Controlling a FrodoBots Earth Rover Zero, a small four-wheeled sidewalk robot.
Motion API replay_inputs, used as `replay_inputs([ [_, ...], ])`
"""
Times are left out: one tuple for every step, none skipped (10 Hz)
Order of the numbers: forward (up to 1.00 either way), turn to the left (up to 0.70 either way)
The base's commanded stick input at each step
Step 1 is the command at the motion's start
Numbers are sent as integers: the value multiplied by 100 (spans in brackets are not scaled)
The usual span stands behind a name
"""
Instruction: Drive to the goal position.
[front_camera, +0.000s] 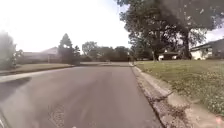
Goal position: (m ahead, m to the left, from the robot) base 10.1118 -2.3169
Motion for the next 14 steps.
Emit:
replay_inputs([
  [85,-31],
  [85,-9],
  [85,0],
  [85,0],
  [85,0],
  [85,0],
  [85,-4],
  [85,-20],
  [85,-34],
  [85,-32],
  [85,-22],
  [85,-12],
  [85,0],
  [85,0],
])
